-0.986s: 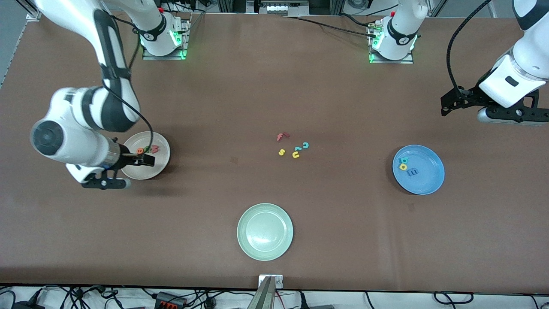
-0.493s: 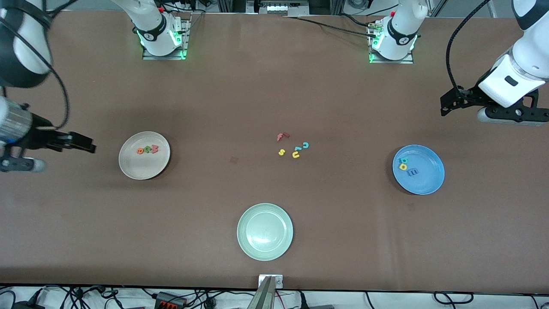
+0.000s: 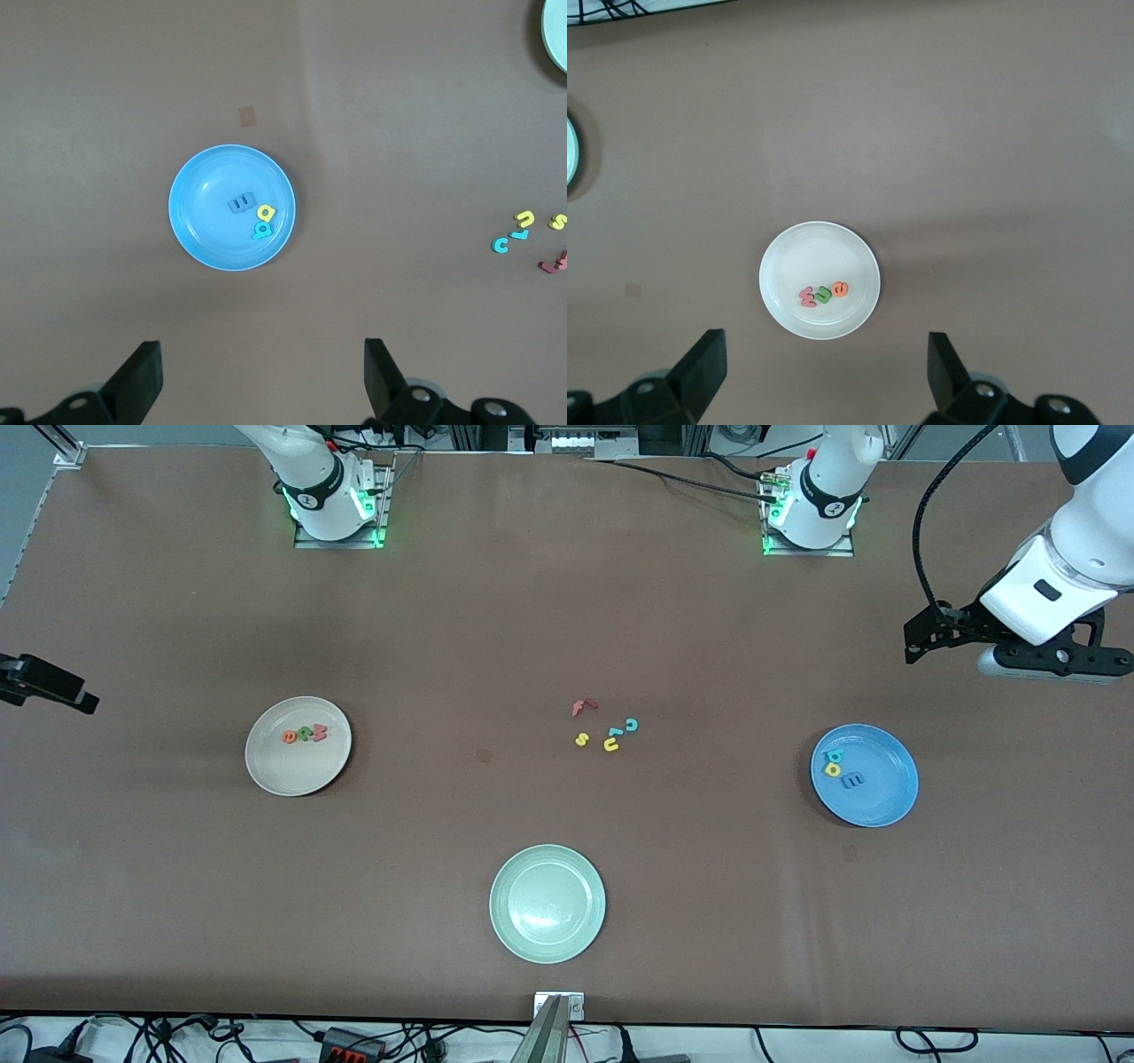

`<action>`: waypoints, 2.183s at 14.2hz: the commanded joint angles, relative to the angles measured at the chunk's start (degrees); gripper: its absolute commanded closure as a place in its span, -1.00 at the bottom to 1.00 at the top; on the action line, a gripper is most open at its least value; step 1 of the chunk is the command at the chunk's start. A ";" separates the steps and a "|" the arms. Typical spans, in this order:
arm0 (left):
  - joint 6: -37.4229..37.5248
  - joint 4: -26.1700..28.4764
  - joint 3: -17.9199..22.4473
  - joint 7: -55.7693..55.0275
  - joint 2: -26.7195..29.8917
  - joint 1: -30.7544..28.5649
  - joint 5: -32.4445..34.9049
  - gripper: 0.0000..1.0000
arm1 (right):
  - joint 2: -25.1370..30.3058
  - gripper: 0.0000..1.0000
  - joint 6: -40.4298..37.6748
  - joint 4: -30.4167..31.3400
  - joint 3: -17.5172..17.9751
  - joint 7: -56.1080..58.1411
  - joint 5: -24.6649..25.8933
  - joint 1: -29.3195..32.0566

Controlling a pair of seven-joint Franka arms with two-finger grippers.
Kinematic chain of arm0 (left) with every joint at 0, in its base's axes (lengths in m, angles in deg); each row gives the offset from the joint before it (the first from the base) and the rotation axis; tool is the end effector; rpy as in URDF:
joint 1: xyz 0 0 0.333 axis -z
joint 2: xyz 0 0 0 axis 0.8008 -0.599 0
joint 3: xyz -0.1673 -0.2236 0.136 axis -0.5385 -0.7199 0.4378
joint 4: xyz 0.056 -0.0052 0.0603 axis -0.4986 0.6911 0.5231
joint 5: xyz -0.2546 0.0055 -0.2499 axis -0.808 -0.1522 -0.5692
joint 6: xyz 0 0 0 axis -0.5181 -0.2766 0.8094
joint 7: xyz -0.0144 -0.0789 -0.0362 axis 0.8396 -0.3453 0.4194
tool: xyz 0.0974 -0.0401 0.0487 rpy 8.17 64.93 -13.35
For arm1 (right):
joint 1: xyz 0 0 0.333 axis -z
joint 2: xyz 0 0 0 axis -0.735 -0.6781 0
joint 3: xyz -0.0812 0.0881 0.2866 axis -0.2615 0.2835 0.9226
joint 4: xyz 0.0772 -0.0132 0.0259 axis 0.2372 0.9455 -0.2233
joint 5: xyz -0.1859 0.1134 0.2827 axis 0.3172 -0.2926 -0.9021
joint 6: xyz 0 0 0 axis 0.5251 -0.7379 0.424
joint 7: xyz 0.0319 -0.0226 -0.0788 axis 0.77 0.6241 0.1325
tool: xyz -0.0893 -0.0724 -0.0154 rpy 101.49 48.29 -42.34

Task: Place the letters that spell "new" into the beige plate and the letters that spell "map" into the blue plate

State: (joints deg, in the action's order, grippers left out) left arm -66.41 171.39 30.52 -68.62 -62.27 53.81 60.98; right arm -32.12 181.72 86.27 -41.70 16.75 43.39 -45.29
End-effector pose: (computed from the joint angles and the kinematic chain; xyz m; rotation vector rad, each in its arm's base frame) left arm 0.5123 -0.0507 0.5703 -3.1306 0.1085 0.0057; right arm 0.5717 -0.0694 0.5838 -3.0739 0.2039 -0.0841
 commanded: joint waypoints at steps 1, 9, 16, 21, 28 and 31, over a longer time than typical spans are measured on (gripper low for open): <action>-0.28 0.12 -0.56 -0.45 0.88 -0.52 -0.89 -1.00 | 1.52 -1.00 -0.99 0.14 2.01 0.55 0.76 1.40; -0.19 -0.23 -0.65 -4.14 1.31 -0.69 -1.15 -1.00 | 9.85 -1.00 -0.66 12.33 3.69 0.90 4.46 1.76; 2.09 -1.11 -0.74 -3.27 1.40 -0.17 -1.15 -1.00 | 12.86 -1.00 -0.82 15.70 3.69 1.77 4.54 1.76; 2.18 -1.11 -0.74 -3.35 1.40 -0.17 -1.24 -1.00 | 13.39 -1.00 -1.61 15.70 3.78 1.78 5.16 1.76; 2.27 -1.11 -0.74 -3.97 1.40 0.01 -1.15 -1.00 | 13.48 -1.00 -2.14 15.70 3.69 2.92 5.33 1.93; 2.27 -1.19 -0.74 -3.97 1.40 0.01 -1.15 -1.00 | 13.48 -1.00 -2.14 15.70 3.60 3.63 6.38 2.02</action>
State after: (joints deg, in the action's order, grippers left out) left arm -65.42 171.12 29.87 -72.24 -61.27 53.79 60.98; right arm -20.06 179.87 100.82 -39.11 19.12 48.39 -44.43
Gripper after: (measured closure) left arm 0.000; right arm 0.000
